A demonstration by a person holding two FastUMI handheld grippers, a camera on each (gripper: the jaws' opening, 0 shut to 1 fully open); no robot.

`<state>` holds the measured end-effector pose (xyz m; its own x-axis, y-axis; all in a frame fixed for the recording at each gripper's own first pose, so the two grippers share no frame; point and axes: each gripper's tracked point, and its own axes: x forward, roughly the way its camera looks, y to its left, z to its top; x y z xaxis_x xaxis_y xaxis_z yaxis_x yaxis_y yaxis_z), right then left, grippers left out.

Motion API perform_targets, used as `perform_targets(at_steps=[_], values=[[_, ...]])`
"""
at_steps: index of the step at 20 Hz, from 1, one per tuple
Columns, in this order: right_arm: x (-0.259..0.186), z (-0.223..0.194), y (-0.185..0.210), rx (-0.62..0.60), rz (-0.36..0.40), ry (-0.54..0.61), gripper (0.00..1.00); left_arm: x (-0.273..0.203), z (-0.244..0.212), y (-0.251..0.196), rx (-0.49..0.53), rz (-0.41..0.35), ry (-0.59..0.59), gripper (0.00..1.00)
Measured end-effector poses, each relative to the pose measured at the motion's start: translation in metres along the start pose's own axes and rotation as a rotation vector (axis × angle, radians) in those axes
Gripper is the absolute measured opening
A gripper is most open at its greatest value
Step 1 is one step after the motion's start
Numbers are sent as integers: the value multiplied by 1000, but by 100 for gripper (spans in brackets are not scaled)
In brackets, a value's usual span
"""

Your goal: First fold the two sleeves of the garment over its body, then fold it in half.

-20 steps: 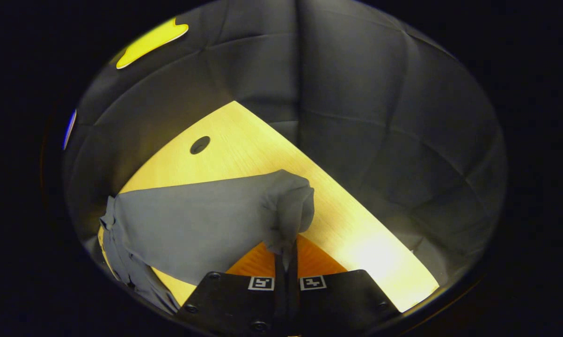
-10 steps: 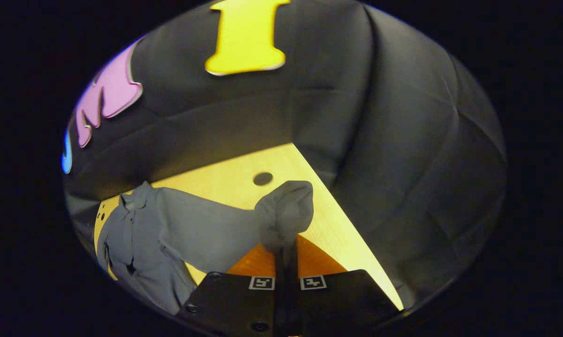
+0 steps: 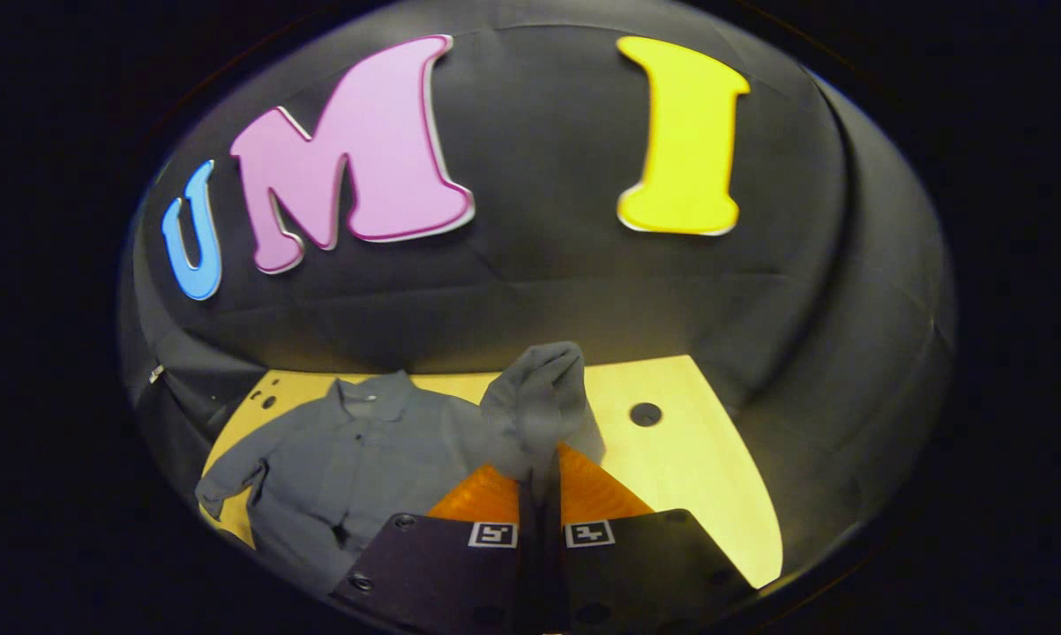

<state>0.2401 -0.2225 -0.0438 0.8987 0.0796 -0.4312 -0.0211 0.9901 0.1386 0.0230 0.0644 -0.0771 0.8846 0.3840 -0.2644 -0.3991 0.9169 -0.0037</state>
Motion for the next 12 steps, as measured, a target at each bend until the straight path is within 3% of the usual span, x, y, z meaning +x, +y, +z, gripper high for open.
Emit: perform_targets(at_steps=[4, 8, 12], values=[[24, -5, 82, -54, 90, 17, 5, -3, -4, 32, -14, 50, 8, 97], [41, -20, 161, -90, 166, 51, 5, -6, -4, 54, 86, 73, -4, 97], [55, -46, 239, -144, 253, 96, 5, -7, -15, 68, 54, 91, 34, 97]])
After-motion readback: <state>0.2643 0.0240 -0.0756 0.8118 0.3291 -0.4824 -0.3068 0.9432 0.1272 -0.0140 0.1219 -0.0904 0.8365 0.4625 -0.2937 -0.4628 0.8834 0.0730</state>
